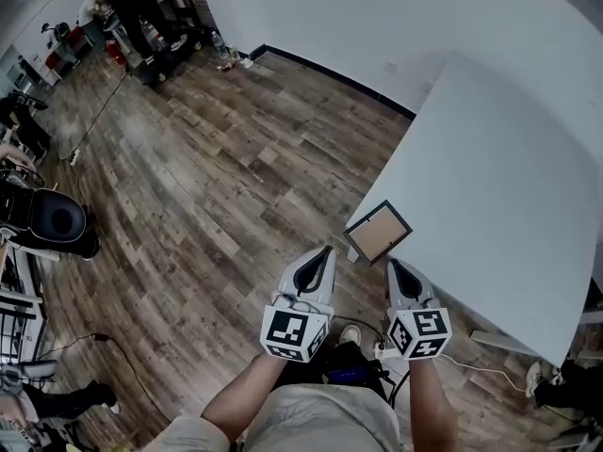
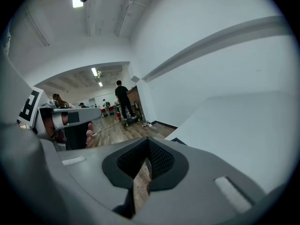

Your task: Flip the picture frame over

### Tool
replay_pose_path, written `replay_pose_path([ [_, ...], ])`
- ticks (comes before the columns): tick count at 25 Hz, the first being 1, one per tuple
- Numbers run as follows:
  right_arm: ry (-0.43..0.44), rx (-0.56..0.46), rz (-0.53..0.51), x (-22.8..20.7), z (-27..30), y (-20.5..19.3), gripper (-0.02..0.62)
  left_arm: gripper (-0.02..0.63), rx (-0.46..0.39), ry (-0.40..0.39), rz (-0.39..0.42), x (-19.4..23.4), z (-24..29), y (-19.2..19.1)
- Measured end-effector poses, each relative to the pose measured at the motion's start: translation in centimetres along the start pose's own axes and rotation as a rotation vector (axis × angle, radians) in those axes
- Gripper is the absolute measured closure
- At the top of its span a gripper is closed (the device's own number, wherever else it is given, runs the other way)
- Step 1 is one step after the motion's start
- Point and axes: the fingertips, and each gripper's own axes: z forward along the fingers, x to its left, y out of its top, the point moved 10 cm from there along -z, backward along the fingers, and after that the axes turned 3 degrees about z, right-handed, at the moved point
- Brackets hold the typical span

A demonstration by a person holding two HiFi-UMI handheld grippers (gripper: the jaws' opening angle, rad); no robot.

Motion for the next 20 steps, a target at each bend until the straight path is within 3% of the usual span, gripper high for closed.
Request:
replay_pose_path([
  [3,0.028,0.042,0.05,-0.2,1.0,-1.7,0.568,0.604,0.013,-0.012,0.001,0.1,0.0,-0.6],
  [11,0.09,0.135,0.313,-2.2,3.3,-6.5,0.524,0.604,0.046,-0.028,0.003,0.0,0.7,-2.2],
  [20,0.184,0.062,0.772,-4.8,5.0,-10.8,0.459,0.604,0.083,-0.03,0.002,0.1,1.1,-3.7],
])
